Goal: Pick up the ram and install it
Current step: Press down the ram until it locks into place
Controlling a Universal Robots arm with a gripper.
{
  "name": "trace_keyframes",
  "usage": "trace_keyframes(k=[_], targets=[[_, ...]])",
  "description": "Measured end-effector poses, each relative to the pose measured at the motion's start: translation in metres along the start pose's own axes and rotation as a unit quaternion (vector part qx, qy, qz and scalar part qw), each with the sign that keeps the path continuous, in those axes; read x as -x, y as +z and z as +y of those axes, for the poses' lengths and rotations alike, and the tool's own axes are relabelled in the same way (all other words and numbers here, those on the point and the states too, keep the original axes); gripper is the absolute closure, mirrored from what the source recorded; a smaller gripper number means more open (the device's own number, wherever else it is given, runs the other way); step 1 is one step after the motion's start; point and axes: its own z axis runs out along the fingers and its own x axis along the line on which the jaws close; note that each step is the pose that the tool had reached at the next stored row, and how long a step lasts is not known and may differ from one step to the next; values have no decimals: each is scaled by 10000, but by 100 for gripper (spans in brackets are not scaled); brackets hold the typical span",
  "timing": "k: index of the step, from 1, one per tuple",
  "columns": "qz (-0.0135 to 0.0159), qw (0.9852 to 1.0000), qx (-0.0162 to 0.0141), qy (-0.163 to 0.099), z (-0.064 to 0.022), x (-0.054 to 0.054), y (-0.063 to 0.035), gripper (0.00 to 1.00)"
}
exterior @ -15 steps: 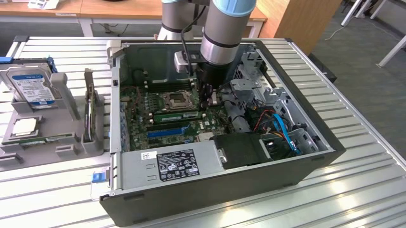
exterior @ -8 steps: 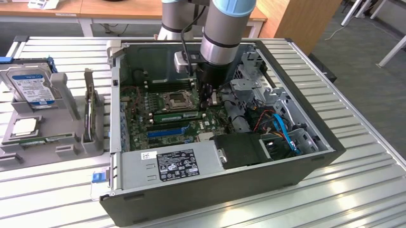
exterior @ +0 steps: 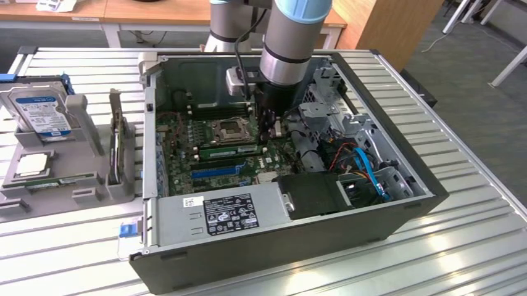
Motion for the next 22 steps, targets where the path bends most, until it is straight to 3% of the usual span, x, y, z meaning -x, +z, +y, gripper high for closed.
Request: trace_keyframes(k=[22], targets=[[0, 10000, 1, 0, -1, -2, 38, 90]])
